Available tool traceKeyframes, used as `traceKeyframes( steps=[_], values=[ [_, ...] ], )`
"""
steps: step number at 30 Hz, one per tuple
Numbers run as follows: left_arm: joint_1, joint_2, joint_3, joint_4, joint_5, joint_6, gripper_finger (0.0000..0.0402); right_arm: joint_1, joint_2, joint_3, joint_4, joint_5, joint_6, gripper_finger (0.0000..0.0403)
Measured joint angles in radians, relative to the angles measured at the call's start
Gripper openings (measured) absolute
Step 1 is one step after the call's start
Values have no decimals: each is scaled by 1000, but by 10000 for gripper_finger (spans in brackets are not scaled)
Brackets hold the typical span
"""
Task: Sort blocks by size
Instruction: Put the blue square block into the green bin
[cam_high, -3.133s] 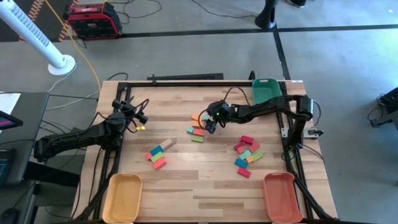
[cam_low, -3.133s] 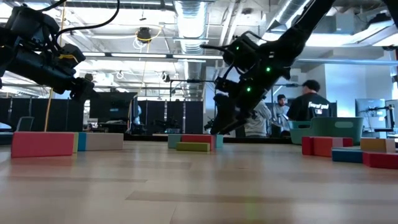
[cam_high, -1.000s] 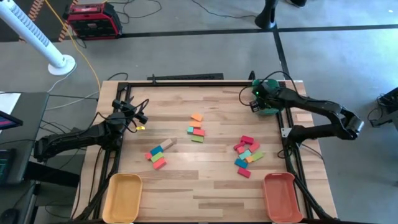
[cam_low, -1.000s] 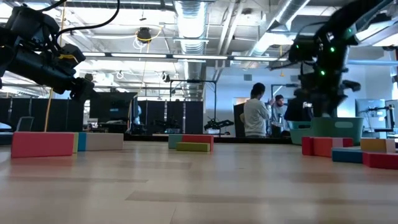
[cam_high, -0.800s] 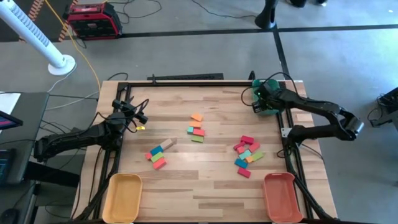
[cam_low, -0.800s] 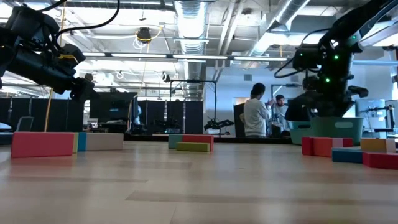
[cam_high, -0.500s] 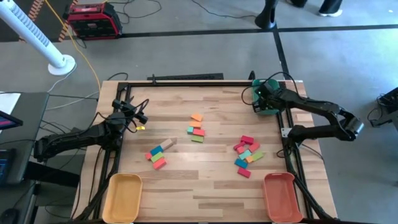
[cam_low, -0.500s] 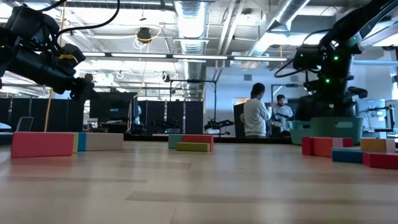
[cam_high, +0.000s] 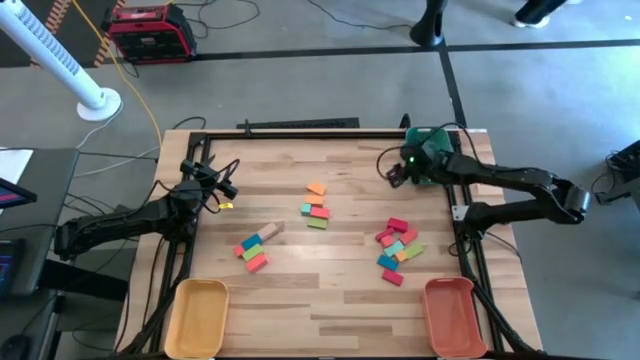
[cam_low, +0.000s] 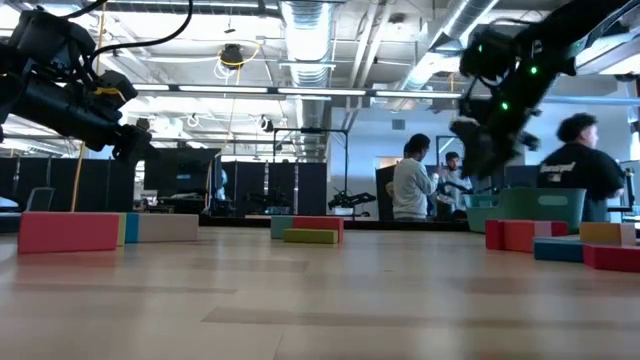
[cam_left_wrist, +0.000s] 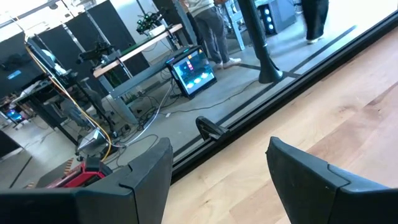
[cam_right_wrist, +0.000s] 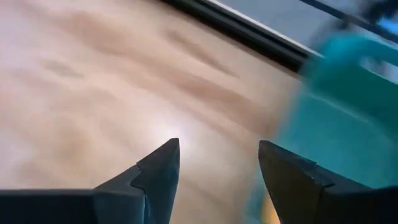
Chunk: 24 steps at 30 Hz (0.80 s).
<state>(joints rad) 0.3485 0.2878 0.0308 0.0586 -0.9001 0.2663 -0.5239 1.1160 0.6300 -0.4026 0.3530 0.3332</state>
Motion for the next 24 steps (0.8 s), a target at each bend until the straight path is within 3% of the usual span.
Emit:
traceKeyframes(
  steps=[8,14,24],
  values=[
    [0,0,0,0,0,0,247,308,106,1,360,-197,-79,246],
    [0,0,0,0,0,0,247,471,308,23,708,-228,-182,246],
    [0,0,0,0,0,0,247,529,631,306,709,-237,-304,246]
  ],
)
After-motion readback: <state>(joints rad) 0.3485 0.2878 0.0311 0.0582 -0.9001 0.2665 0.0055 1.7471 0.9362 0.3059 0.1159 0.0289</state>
